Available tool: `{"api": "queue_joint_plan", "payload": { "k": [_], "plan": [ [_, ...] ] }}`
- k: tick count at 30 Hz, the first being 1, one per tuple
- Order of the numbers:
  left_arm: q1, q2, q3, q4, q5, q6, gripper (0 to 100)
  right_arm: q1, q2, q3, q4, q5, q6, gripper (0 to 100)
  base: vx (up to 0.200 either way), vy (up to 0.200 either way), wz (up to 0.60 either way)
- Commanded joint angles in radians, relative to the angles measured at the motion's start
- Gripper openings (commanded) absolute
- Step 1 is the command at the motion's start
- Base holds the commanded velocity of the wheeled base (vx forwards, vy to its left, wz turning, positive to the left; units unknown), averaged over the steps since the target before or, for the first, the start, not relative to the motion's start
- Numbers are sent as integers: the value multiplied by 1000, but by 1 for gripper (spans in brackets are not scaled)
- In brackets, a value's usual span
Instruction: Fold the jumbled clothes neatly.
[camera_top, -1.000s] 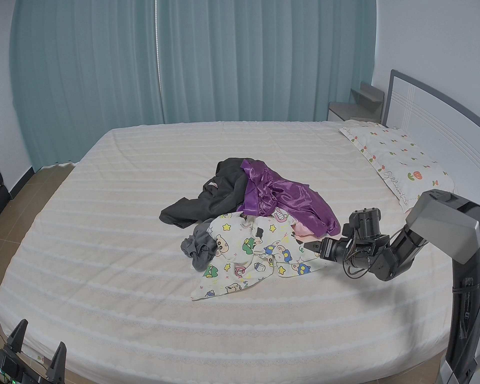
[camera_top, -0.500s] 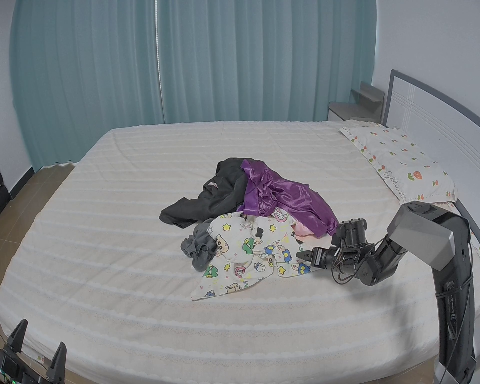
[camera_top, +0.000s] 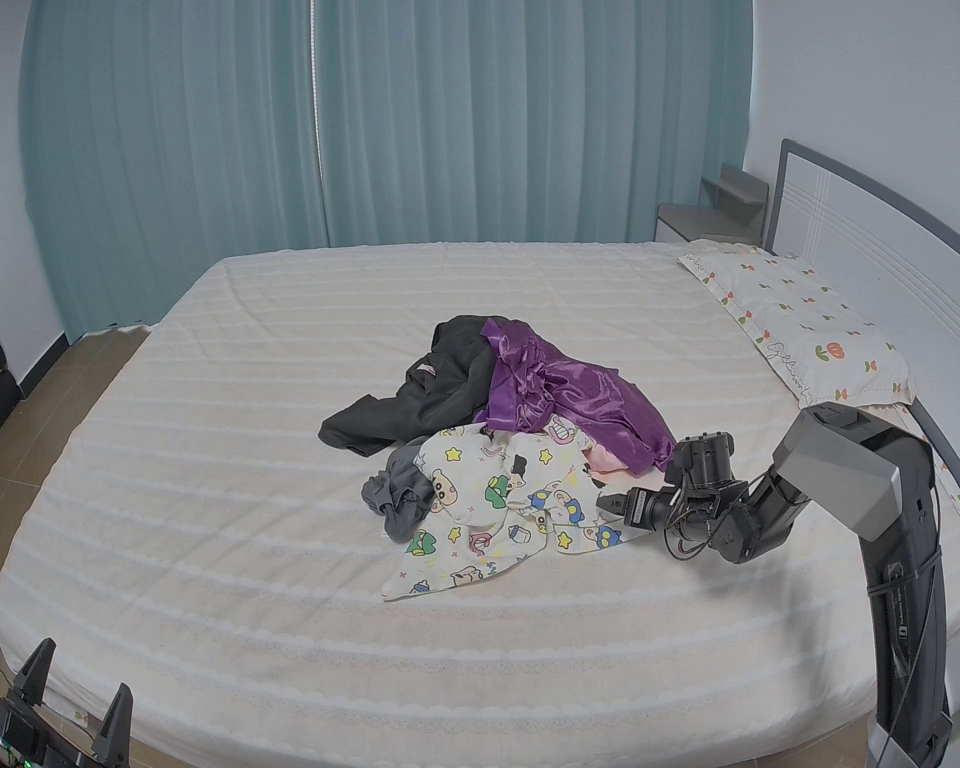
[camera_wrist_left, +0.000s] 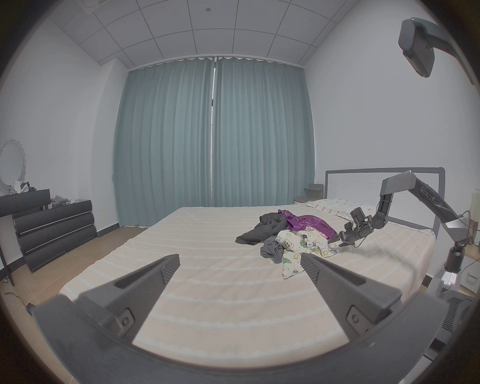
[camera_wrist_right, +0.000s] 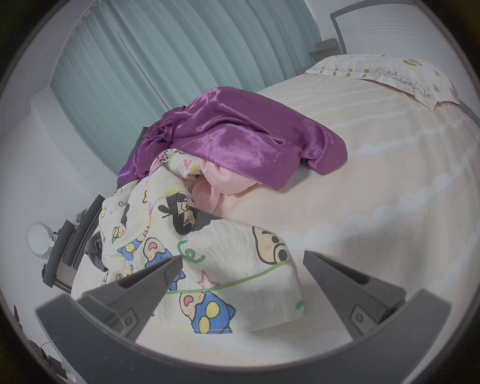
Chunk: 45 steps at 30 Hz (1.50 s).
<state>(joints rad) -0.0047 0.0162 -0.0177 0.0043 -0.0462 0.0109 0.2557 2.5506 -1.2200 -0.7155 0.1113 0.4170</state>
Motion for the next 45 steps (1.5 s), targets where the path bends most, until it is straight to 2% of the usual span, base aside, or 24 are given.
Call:
{"api": "queue_joint_plan", "payload": {
  "k": [1,10,11,19,24,27,30,34,42,45],
  "plan": [
    [0,-16,18,-1,0,0,100,8,13,-30,21,1,-4,100,0,0,0],
    [0,-16,18,0,0,0,100,54,33,-73,62,4,-37,100,0,0,0],
    [0,-16,18,0,0,0,100,57,33,-84,79,4,-43,0,0,0,0],
    [0,-16,18,-1,0,0,100,50,33,-84,94,4,-43,0,0,0,0],
    [0,-16,18,-1,0,3,100,37,-10,8,45,16,-43,0,0,0,0],
    [0,-16,18,0,0,4,100,36,-44,96,-44,21,-34,0,0,0,0],
    [0,-16,18,0,2,4,100,33,-116,297,-269,42,-26,0,0,0,0],
    [0,-16,18,-3,-1,11,100,39,-191,504,-473,85,-6,0,0,0,0],
    [0,-16,18,-6,-3,21,100,82,-351,849,-782,90,3,0,0,0,0],
    [0,-16,18,-6,-1,41,100,105,-405,919,-854,90,11,0,0,0,0]
  ]
}}
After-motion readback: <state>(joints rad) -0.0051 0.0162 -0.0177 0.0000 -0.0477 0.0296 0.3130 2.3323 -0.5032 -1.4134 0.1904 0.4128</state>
